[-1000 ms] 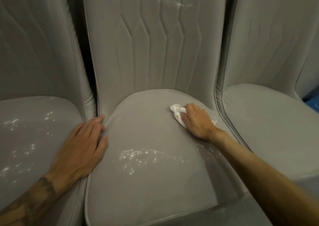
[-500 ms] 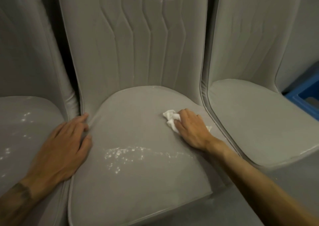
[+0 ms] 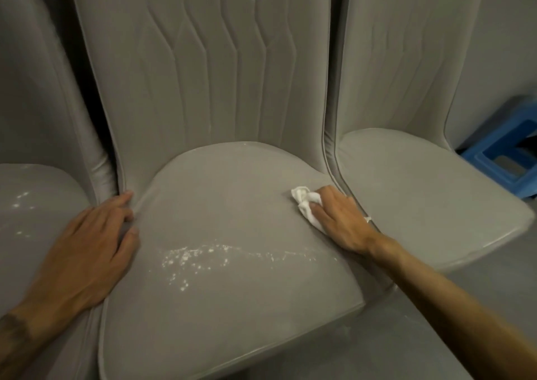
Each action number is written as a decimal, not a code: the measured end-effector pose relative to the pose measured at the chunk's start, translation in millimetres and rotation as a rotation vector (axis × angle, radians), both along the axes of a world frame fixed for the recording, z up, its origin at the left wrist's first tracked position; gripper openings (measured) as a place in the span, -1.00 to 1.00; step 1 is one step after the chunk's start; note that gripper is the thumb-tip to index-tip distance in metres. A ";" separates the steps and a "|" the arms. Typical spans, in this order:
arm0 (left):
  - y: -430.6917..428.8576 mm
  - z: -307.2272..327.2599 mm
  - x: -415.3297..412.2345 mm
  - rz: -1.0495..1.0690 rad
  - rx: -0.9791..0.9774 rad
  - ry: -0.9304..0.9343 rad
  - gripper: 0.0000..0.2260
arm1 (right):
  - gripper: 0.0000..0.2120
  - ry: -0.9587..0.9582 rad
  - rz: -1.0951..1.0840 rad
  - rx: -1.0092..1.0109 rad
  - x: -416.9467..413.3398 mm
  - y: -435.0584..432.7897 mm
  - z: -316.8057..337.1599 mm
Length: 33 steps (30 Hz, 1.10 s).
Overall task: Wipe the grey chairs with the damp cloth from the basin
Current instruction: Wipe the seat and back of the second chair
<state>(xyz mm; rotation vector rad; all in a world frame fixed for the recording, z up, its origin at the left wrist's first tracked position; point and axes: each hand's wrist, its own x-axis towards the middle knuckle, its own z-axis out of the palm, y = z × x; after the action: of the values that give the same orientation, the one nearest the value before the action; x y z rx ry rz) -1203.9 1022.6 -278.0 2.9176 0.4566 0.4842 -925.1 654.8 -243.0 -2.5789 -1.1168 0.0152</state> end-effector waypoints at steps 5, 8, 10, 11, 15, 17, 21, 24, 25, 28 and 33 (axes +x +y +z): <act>-0.7 0.1 0.8 -0.007 -0.001 -0.013 -0.68 | -0.72 0.056 -0.212 -0.028 23.9 17.6 8.7; 1.1 -3.4 2.0 -0.021 -0.013 -0.039 -0.68 | -0.72 0.039 -0.149 0.044 -12.3 -15.6 1.5; 2.9 -4.8 2.8 -0.035 -0.012 -0.060 -0.69 | -0.71 0.010 -0.073 0.079 -37.1 -43.4 0.6; 3.6 -4.3 3.0 -0.038 -0.017 -0.070 -0.70 | -0.69 0.004 -0.058 0.072 -39.4 -49.6 0.1; 2.0 -1.6 1.0 -0.030 -0.034 -0.077 -0.71 | -0.71 0.041 -0.208 -0.040 -5.0 -12.3 6.4; 2.8 -2.9 0.6 -0.041 -0.036 -0.083 -0.70 | -0.72 0.052 -0.254 -0.033 4.1 4.5 7.7; 10.2 -8.6 3.1 -0.103 -0.040 -0.159 -0.65 | -0.79 0.040 -0.180 0.069 -36.5 -27.7 3.9; 19.2 -20.3 1.6 -0.087 -0.096 -0.174 -0.57 | -0.80 -0.028 -0.102 0.100 -86.1 -63.6 2.3; 21.6 -23.3 0.8 -0.075 -0.113 -0.174 -0.57 | -0.81 -0.052 -0.080 0.099 -94.0 -68.8 0.5; 23.9 -23.0 0.0 -0.077 -0.110 -0.147 -0.63 | -0.86 -0.066 -0.102 0.093 -77.5 -53.6 -2.6; 13.7 -12.8 0.3 -0.094 -0.050 -0.149 -0.63 | -0.79 -0.031 -0.286 0.122 -46.3 -10.8 2.1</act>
<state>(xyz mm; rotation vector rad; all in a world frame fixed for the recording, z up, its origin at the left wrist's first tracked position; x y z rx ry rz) -1203.6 1036.2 -290.8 2.8134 0.3050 0.6605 -971.5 644.0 -240.8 -2.6105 -0.7247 -0.1554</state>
